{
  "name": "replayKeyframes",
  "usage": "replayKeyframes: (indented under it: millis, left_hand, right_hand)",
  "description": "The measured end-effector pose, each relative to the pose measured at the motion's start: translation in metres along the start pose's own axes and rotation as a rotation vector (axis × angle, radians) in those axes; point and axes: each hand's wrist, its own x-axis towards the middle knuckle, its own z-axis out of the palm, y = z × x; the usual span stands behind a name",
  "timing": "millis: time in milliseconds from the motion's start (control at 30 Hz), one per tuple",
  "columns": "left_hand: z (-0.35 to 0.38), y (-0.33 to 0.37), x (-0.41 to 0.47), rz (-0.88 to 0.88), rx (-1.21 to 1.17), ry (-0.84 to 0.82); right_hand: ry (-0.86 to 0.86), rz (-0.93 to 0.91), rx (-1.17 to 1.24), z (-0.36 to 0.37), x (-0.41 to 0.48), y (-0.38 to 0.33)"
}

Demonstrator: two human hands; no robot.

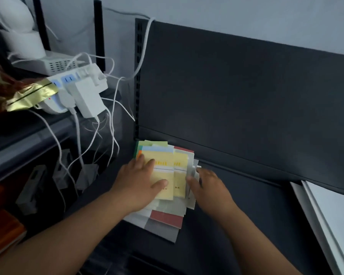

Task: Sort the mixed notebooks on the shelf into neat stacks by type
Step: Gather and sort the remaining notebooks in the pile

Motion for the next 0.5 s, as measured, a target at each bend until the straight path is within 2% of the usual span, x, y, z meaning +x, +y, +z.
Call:
replayKeyframes:
  millis: [267,400,500]
  left_hand:
    - [0.002,0.016,0.004,0.233,-0.103,-0.074]
    - [0.003,0.000,0.018,0.114,-0.062,0.022]
    - [0.006,-0.007,0.021,0.057,-0.008,-0.036]
  right_hand:
    - [0.067,0.199,0.278,0.009,-0.001,-0.013]
    - [0.050,0.275,0.278,0.011,-0.003,-0.018]
    - [0.053,0.302,0.275,0.012,-0.004,-0.020]
